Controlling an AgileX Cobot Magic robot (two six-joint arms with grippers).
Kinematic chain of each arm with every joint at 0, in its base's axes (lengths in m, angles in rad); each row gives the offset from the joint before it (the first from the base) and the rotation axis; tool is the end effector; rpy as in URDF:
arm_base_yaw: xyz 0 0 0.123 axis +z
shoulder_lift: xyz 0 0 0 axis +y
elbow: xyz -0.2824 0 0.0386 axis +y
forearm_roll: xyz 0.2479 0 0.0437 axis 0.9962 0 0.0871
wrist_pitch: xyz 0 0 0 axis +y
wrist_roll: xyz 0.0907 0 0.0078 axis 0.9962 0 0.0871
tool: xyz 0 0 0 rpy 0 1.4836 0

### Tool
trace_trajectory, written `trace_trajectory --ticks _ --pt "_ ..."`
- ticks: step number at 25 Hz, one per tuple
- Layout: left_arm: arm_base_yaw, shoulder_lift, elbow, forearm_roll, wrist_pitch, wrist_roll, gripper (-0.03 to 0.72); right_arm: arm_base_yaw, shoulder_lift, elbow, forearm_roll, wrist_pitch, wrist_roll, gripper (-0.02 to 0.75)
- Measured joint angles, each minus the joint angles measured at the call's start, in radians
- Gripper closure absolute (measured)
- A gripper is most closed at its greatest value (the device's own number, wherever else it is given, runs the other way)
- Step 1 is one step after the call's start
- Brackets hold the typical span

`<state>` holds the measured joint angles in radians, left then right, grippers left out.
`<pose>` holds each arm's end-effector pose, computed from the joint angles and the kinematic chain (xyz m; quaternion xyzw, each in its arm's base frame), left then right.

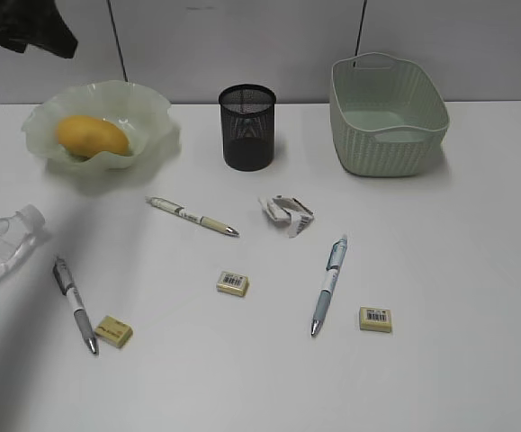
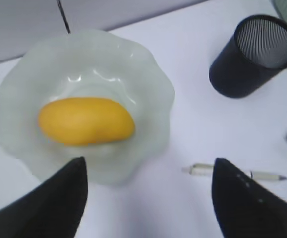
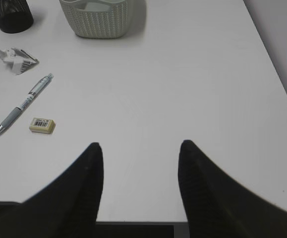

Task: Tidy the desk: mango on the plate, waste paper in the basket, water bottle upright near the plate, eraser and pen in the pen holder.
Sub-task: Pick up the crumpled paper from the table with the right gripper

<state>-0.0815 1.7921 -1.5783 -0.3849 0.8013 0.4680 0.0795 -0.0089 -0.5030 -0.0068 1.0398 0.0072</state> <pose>0.4029 -0.0576 0.3120 0.1729 0.9188 -0.1096 0.3374 -0.0057 -0.0010 0.2797 -0.0304 0.8440 0.0198 0.5351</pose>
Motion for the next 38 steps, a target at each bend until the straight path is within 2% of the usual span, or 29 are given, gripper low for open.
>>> trace_trajectory --ticks 7,12,18,22,25,31,38 --pt "0.0 -0.111 0.0 0.212 0.313 -0.204 0.125 0.0 0.0 0.0 0.0 0.0 0.0 0.341" --pt "0.0 -0.192 0.0 0.229 0.41 -0.283 0.127 0.0 0.0 0.0 0.007 0.0 0.001 0.337" --pt "-0.007 -0.329 0.022 0.224 0.414 -0.364 0.127 0.0 0.0 0.0 0.007 0.0 0.002 0.265" --pt "-0.01 -0.487 0.171 0.216 0.414 -0.395 0.127 0.0 0.0 0.0 0.007 0.0 0.003 0.256" --pt "-0.01 -0.619 0.333 0.212 0.413 -0.4 0.141 0.0 0.0 0.0 0.007 0.0 0.003 0.255" --pt "-0.01 -1.01 0.638 0.203 0.365 -0.401 0.162 0.0 0.0 0.0 0.007 0.0 0.003 0.252" --pt "-0.01 -1.385 0.871 0.195 0.299 -0.401 0.162 0.0 0.0 0.0 0.007 0.0 0.003 0.192"
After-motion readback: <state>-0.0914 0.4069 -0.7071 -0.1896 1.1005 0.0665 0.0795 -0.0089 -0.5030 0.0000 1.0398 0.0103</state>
